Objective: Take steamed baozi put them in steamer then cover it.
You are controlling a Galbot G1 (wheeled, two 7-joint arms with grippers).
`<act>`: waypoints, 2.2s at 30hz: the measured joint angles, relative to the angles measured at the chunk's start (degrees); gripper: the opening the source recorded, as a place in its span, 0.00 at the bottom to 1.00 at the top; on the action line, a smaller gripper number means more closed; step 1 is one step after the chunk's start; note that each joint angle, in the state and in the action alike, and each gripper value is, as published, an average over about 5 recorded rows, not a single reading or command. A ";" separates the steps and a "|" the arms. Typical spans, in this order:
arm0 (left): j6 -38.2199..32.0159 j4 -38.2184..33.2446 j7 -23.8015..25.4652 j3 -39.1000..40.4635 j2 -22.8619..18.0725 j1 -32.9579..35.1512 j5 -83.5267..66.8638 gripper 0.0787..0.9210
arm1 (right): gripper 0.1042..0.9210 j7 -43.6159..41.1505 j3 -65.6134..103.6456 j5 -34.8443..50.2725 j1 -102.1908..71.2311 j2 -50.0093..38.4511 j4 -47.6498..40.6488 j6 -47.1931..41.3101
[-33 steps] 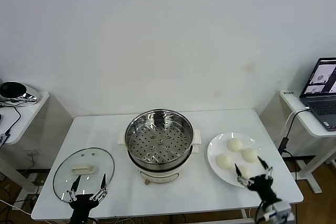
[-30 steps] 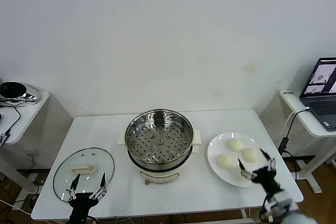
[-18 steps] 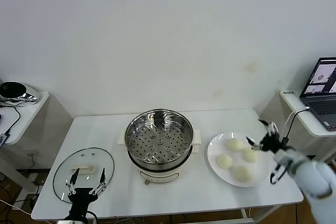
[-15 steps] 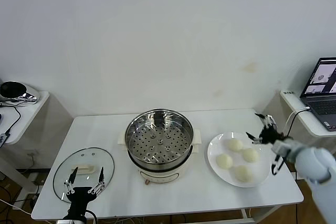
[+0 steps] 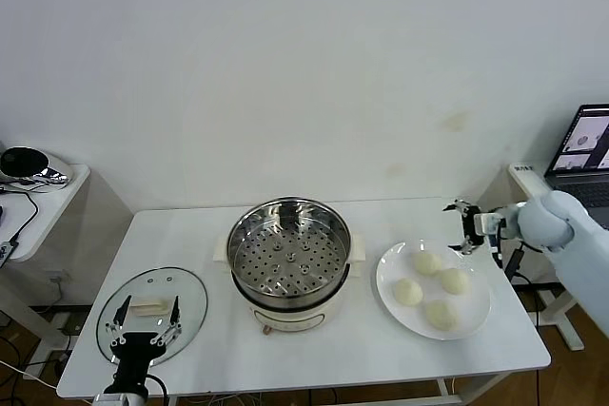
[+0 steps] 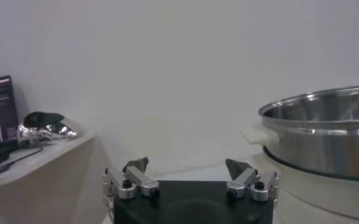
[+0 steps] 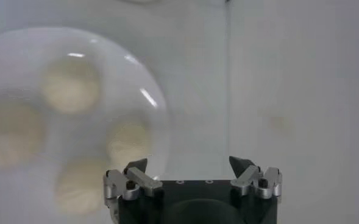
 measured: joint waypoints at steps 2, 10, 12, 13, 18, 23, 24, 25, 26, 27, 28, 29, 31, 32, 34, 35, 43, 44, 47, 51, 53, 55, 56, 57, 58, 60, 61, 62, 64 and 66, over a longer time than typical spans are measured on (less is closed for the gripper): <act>-0.01 -0.20 0.00 -0.24 0.03 0.12 0.11 0.88 | 0.88 -0.86 -2.60 0.32 1.42 0.93 -1.45 0.00; -0.12 -0.68 0.03 -1.34 -0.02 0.71 0.30 0.88 | 0.88 -2.87 -8.51 -0.31 4.70 5.82 -7.67 -0.17; -0.15 -0.69 0.04 -1.49 -0.06 0.71 0.32 0.88 | 0.88 -3.14 -9.41 -0.77 5.11 6.94 -9.02 -0.38; -0.16 -0.68 0.04 -1.54 -0.08 0.68 0.33 0.88 | 0.88 -3.25 -9.78 -1.00 5.29 7.44 -9.66 -0.49; -0.22 -0.47 0.05 -1.66 -0.06 0.39 0.35 0.88 | 0.88 -3.39 -10.88 -1.85 5.92 9.53 -12.54 -0.97; -0.23 -0.36 0.07 -1.65 -0.04 0.12 0.41 0.88 | 0.87 -3.20 -11.19 -2.63 6.37 11.19 -15.11 -1.26; -0.23 -0.34 0.07 -1.65 -0.05 0.09 0.44 0.88 | 0.86 -3.15 -11.21 -2.76 6.50 11.48 -15.57 -1.30; -0.24 -0.31 0.07 -1.64 -0.05 0.08 0.46 0.88 | 0.85 -3.10 -11.23 -2.89 6.65 11.76 -16.03 -1.35; -0.25 -0.29 0.08 -1.64 -0.06 0.08 0.49 0.88 | 0.85 -3.07 -11.25 -3.00 6.80 12.05 -16.48 -1.38; -0.27 -0.28 0.08 -1.63 -0.08 0.08 0.52 0.88 | 0.84 -3.05 -11.28 -3.09 6.93 12.33 -16.91 -1.41; -0.28 -0.28 0.08 -1.62 -0.10 0.09 0.54 0.88 | 0.82 -3.04 -11.31 -3.18 7.05 12.60 -17.34 -1.44; -0.30 -0.28 0.08 -1.61 -0.12 0.09 0.58 0.88 | 0.81 -3.05 -11.33 -3.28 7.14 12.87 -17.78 -1.45; -0.33 -0.28 0.08 -1.60 -0.16 0.08 0.64 0.88 | 0.78 -3.13 -11.34 -3.48 7.26 13.38 -18.58 -1.48; -0.33 -0.28 0.09 -1.59 -0.17 0.07 0.67 0.88 | 0.77 -3.18 -11.36 -3.58 7.29 13.61 -18.93 -1.50; -0.35 -0.28 0.09 -1.59 -0.19 0.07 0.72 0.88 | 0.74 -3.33 -11.44 -3.76 7.33 13.97 -19.48 -1.58; -0.35 -0.28 0.09 -1.59 -0.20 0.09 0.73 0.88 | 0.73 -3.41 -11.52 -3.84 7.33 14.12 -19.69 -1.62; -0.35 -0.59 0.09 -1.41 -0.33 0.14 0.64 0.88 | 0.54 -3.56 -11.82 -3.99 7.39 14.93 -20.83 -1.86; -0.35 -0.63 0.09 -1.34 -0.36 0.13 0.64 0.88 | 0.52 -3.57 -11.86 -3.92 7.46 14.95 -20.86 -1.87; -0.34 -0.73 0.09 -1.18 -0.43 0.08 0.68 0.88 | 0.48 -3.62 -12.10 -3.61 7.76 14.90 -20.83 -1.89; -0.29 -0.92 0.12 -1.11 -0.40 0.10 0.70 0.88 | 0.47 -3.87 -12.77 -2.80 8.42 14.48 -20.18 -2.10; -0.25 -0.96 0.14 -1.06 -0.28 0.12 0.68 0.88 | 0.47 -4.09 -13.35 -2.05 9.12 13.95 -19.32 -2.28; -0.18 -0.93 0.16 -0.94 -0.13 0.08 0.65 0.88 | 0.47 -4.36 -14.15 -0.98 10.23 13.23 -18.06 -2.52; -0.15 -0.90 0.18 -0.86 -0.06 0.03 0.61 0.88 | 0.48 -4.50 -14.65 -0.30 10.98 12.79 -17.26 -2.66; -0.12 -0.88 0.21 -0.76 0.01 -0.02 0.55 0.88 | 0.48 -4.63 -15.22 0.48 11.86 12.31 -16.38 -2.84; -0.09 -0.85 0.25 -0.65 0.08 -0.08 0.47 0.88 | 0.48 -4.75 -15.84 1.33 12.85 11.81 -15.47 -3.01; -0.04 -0.80 0.38 -0.41 0.24 -0.18 0.20 0.88 | 0.48 -4.94 -17.28 3.37 15.25 10.77 -13.50 -3.34; 0.01 -0.78 0.46 -0.29 0.35 -0.21 0.01 0.88 | 0.48 -5.00 -18.07 4.50 16.59 10.35 -12.52 -3.47; 0.07 -0.77 0.55 -0.18 0.47 -0.21 -0.23 0.88 | 0.48 -5.05 -18.95 5.75 18.06 9.99 -11.51 -3.56; 0.27 -0.84 0.74 0.03 0.73 -0.12 -0.93 0.88 | 0.48 -5.07 -20.86 8.41 21.30 9.54 -9.55 -3.65; 0.49 -1.05 0.89 0.19 0.95 0.00 -1.90 0.88 | 0.49 -5.03 -23.10 11.26 24.95 9.40 -7.64 -3.60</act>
